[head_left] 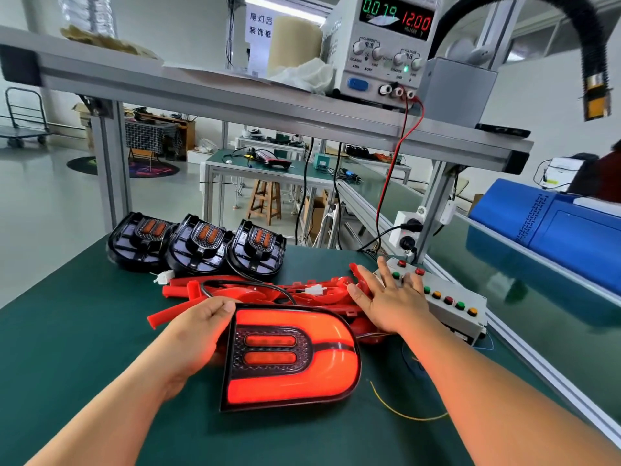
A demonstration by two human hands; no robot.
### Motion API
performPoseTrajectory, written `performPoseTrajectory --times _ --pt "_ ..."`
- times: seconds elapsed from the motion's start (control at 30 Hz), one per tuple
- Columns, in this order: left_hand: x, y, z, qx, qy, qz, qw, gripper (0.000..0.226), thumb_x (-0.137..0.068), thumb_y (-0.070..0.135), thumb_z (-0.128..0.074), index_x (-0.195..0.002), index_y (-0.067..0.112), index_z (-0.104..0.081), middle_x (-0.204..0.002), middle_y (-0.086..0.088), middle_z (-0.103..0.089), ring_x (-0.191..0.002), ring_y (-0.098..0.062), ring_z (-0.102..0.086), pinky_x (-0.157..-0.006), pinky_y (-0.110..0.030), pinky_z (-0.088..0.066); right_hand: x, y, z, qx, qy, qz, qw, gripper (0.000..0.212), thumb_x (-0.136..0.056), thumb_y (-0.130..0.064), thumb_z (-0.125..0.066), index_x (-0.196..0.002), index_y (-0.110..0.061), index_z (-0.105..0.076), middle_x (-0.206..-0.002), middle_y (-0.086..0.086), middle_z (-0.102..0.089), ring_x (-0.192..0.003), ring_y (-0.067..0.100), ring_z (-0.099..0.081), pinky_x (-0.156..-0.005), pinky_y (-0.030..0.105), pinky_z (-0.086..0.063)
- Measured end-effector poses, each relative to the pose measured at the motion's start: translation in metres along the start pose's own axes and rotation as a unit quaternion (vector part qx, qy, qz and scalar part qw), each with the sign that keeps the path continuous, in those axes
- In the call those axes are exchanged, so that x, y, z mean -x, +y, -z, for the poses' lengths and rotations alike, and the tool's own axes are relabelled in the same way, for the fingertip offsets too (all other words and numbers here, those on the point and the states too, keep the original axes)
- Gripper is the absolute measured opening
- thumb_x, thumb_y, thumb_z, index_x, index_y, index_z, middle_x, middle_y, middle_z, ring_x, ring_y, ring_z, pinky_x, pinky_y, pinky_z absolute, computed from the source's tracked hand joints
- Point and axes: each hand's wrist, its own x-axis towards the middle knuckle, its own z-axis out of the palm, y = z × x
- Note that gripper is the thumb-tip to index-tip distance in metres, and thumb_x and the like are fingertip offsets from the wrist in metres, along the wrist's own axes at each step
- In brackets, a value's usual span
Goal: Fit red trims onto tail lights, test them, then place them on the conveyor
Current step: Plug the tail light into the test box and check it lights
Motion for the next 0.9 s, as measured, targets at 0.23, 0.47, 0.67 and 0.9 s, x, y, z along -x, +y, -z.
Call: performPoseTrajectory --times 0.23,0.47,0.67,0.9 --pt "0.000 0.001 0.000 -0.006 -0.015 0.005 1.000 0.030 -0.105 0.032 -0.039 -0.104 0.025 -0.069 -0.110 -0.006 -0.072 -0.116 -0.030 -0.058 -0.086 -0.033 -0.043 -0.001 0.000 -0.003 0.001 0.001 0.000 1.000 0.088 -0.062 -0.087 0.023 -0.145 -0.056 0.015 -0.160 -0.005 0.025 -0.150 0.036 -0.006 -0.119 0.051 0.011" --pt "0.001 0.002 0.000 0.015 -0.017 0.010 1.000 0.031 -0.105 0.033 -0.039 -0.102 0.027 -0.070 -0.103 0.002 -0.074 -0.096 -0.012 -0.061 -0.076 -0.027 -0.045 0.009 0.006 0.006 -0.035 0.009 -0.017 0.999 0.088 -0.072 -0.086 0.009 -0.152 -0.049 0.000 -0.164 -0.004 0.013 -0.150 0.037 0.002 -0.116 0.055 0.008" --pt "0.001 0.001 -0.001 0.025 -0.013 0.013 1.000 0.030 -0.105 0.032 -0.040 -0.104 0.026 -0.070 -0.102 0.004 -0.075 -0.100 -0.017 -0.062 -0.083 -0.034 -0.048 0.038 0.036 0.003 0.002 0.058 -0.088 0.994 0.086 -0.076 -0.083 0.008 -0.149 -0.044 -0.016 -0.166 0.000 0.000 -0.147 0.042 -0.009 -0.110 0.059 0.002" --pt "0.000 0.000 -0.001 0.023 -0.014 0.010 1.000 0.030 -0.104 0.032 -0.041 -0.096 0.026 -0.069 -0.093 0.008 -0.073 -0.089 -0.013 -0.059 -0.076 -0.032 -0.046 0.058 0.050 -0.011 0.032 0.040 -0.096 0.994 0.086 -0.076 -0.083 0.007 -0.135 -0.035 -0.033 -0.165 0.007 -0.007 -0.145 0.041 -0.016 -0.111 0.060 0.000"
